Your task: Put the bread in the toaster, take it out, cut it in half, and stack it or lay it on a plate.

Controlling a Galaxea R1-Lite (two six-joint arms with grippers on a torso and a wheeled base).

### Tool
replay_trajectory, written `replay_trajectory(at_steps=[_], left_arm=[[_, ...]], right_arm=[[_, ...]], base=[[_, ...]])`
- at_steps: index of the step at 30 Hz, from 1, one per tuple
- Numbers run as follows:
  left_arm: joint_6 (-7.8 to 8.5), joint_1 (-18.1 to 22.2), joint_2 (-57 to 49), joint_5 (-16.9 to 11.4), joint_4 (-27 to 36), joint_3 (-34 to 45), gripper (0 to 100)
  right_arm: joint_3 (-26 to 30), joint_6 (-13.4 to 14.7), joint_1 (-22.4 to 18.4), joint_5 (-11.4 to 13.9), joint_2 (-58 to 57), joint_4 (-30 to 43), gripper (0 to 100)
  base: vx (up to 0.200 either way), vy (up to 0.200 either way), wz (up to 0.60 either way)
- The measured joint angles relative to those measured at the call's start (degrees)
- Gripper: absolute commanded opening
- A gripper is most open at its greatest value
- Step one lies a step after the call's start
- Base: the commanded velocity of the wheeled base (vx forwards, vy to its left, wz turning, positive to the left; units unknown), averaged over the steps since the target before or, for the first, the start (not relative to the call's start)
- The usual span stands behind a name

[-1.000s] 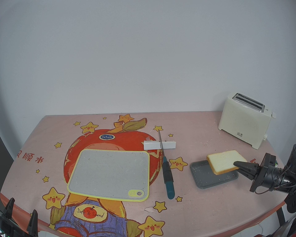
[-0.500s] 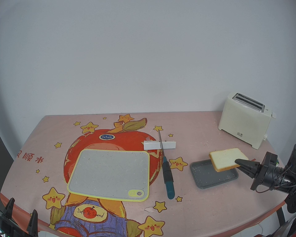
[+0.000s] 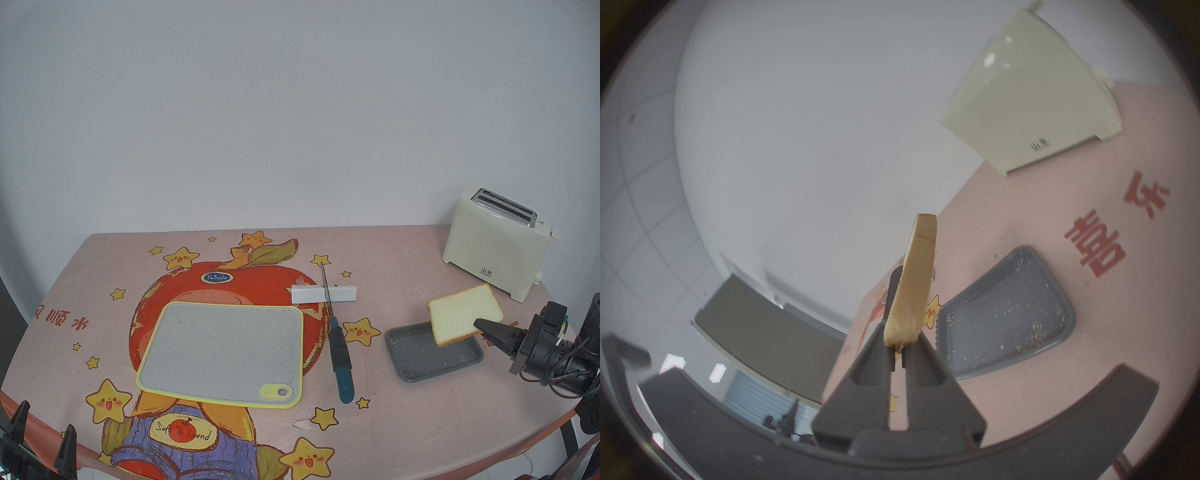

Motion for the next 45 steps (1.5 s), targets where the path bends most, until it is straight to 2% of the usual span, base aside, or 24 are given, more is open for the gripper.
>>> replay_trajectory(at_steps=[2, 4, 9, 10, 11, 14, 15, 16, 18, 23, 34, 35, 38, 39, 45], left_arm=[[0.0, 0.0, 0.0, 0.0, 0.0, 0.0, 100], [0.0, 0.0, 0.0, 0.0, 0.0, 0.0, 100], [0.0, 0.0, 0.0, 0.0, 0.0, 0.0, 100], [0.0, 0.0, 0.0, 0.0, 0.0, 0.0, 100], [0.0, 0.0, 0.0, 0.0, 0.0, 0.0, 100], [0.0, 0.0, 0.0, 0.0, 0.0, 0.0, 100], [0.0, 0.0, 0.0, 0.0, 0.0, 0.0, 100], [0.0, 0.0, 0.0, 0.0, 0.0, 0.0, 100], [0.0, 0.0, 0.0, 0.0, 0.0, 0.0, 100], [0.0, 0.0, 0.0, 0.0, 0.0, 0.0, 100], [0.0, 0.0, 0.0, 0.0, 0.0, 0.0, 100], [0.0, 0.0, 0.0, 0.0, 0.0, 0.0, 100], [0.0, 0.0, 0.0, 0.0, 0.0, 0.0, 100], [0.0, 0.0, 0.0, 0.0, 0.0, 0.0, 100], [0.0, 0.0, 0.0, 0.0, 0.0, 0.0, 100]], right_arm=[[0.0, -3.7, 0.4, -0.3, 0.0, 0.2, 0], [0.0, -9.6, 0.7, -0.8, 0.1, 0.3, 0], [0.0, -20.6, 1.1, -3.0, 0.2, 0.4, 0], [0.0, -21.7, 1.1, -3.2, 0.2, 0.4, 0], [0.0, -25.3, 1.3, -3.9, 0.3, 0.3, 0], [0.0, -32.6, 1.6, -4.9, 0.4, 0.3, 0], [0.0, -34.3, 1.7, -5.0, 0.4, 0.3, 0], [0.0, -37.3, 1.7, -5.3, 0.5, 0.4, 0], [0.0, -39.9, 1.8, -5.4, 0.5, 0.4, 0], [-0.1, -43.1, 1.8, -5.5, 0.4, -0.5, 0], [-7.2, -45.5, 2.0, -5.5, 0.6, 1.0, 0], [-7.9, -47.4, 2.3, -5.5, 1.0, 1.1, 0], [-8.3, -49.3, 2.6, -5.2, 1.2, 1.2, 0], [-8.5, -50.2, 2.8, -4.4, 1.3, 1.2, 0], [-10.7, -50.6, 3.2, -3.8, 0.1, 2.1, 0]], base=[[0.0, 0.0, 0.0], [0.0, 0.0, 0.0], [0.0, 0.0, 0.0], [0.0, 0.0, 0.0], [0.0, 0.0, 0.0], [0.0, 0.0, 0.0], [0.0, 0.0, 0.0], [0.0, 0.0, 0.0], [0.0, 0.0, 0.0], [0.0, 0.0, 0.0], [0.0, 0.0, 0.0], [0.0, 0.0, 0.0], [0.0, 0.0, 0.0], [0.0, 0.0, 0.0], [0.0, 0.0, 0.0]])
